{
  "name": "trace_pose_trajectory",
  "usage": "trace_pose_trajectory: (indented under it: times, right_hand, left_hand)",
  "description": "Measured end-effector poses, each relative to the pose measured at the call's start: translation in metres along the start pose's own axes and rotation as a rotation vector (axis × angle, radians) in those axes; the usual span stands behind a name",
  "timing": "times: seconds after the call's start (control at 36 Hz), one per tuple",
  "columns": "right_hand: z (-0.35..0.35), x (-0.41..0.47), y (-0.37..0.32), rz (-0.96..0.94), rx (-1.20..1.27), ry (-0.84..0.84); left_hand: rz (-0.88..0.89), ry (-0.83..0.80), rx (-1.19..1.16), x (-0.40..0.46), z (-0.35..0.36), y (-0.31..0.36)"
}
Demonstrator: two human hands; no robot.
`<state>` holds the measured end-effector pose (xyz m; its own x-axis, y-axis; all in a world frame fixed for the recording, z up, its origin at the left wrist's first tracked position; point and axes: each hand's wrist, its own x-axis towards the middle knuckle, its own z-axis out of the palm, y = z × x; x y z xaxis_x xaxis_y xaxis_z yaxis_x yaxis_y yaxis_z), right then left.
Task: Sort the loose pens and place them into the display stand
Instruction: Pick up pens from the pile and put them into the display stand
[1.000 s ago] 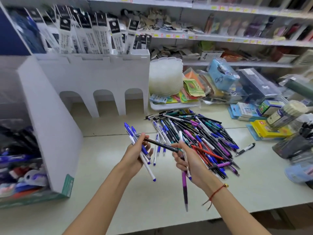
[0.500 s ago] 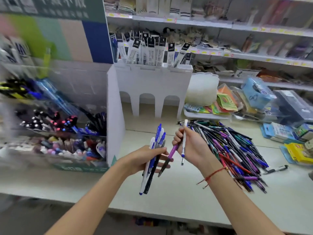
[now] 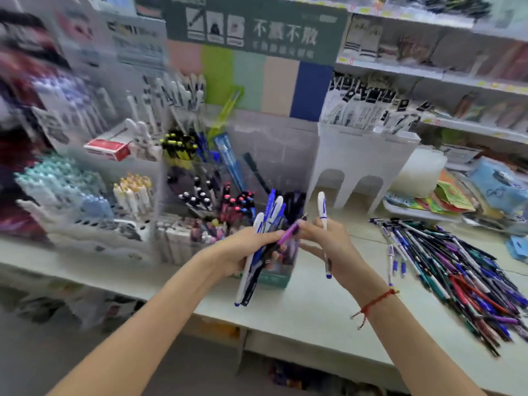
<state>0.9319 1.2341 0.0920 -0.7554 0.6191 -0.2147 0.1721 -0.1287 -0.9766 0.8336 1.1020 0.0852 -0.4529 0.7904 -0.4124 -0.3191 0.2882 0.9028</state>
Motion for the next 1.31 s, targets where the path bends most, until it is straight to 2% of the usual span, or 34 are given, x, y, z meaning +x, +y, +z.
trace_pose_trajectory:
  times: [0.08, 0.17, 0.22, 0.36, 0.47, 0.56, 0.64, 0.75, 0.83, 0.89, 0.97, 1.03, 1.08, 1.22, 1.31]
  right_hand:
    - [0.043, -0.007, 0.002, -0.059, -0.068, 0.026]
    - [0.08, -0.006, 0.004, -0.059, 0.051, 0.093]
    - [0.102, -0.005, 0.0, -0.084, 0.122, 0.167]
    - [0.146, 0.004, -0.021, -0.292, 0.092, 0.414]
    - [0.188, 0.021, -0.034, -0.611, -0.209, 0.511]
    - [0.215, 0.042, -0.031, -0.783, -0.563, 0.426]
    - [0.234, 0.063, -0.021, -0.814, -0.858, 0.335]
    - [0.254, 0.081, -0.008, -0.769, -1.007, 0.25]
    - [0.258, 0.086, 0.002, -0.7, -1.239, 0.074]
    - [0.257, 0.085, 0.005, -0.635, -1.281, -0.011]
    - [0.253, 0.074, 0.003, -0.612, -1.128, 0.028]
    - [0.249, 0.06, -0.003, -0.533, -0.874, 0.067]
    - [0.245, 0.046, -0.009, -0.377, -0.586, 0.05]
    - [0.219, 0.038, -0.017, 0.013, -0.114, -0.061]
    - [0.197, 0.035, -0.017, -0.034, -0.008, 0.009]
  left_hand:
    - [0.033, 0.02, 0.115, -0.016, -0.041, -0.002]
    - [0.055, 0.034, 0.117, -0.031, -0.078, -0.001]
    - [0.093, 0.128, 0.105, -0.04, -0.101, 0.001]
    - [0.227, 0.456, -0.303, -0.049, -0.164, -0.007]
    - [0.286, 0.54, -0.547, -0.053, -0.197, -0.016]
    - [0.295, 0.502, -0.708, -0.056, -0.211, -0.023]
    - [0.285, 0.49, -0.805, -0.058, -0.215, -0.031]
    - [0.273, 0.485, -0.877, -0.063, -0.214, -0.04]
    - [0.242, 0.454, -0.895, -0.067, -0.214, -0.043]
    - [0.238, 0.423, -0.888, -0.066, -0.216, -0.042]
    - [0.24, 0.384, -0.856, -0.066, -0.218, -0.041]
    - [0.24, 0.375, -0.844, -0.067, -0.219, -0.039]
    - [0.242, 0.371, -0.854, -0.067, -0.217, -0.035]
    - [0.265, 0.311, -0.891, -0.065, -0.203, -0.02]
    - [0.278, 0.272, -0.902, -0.06, -0.191, -0.015]
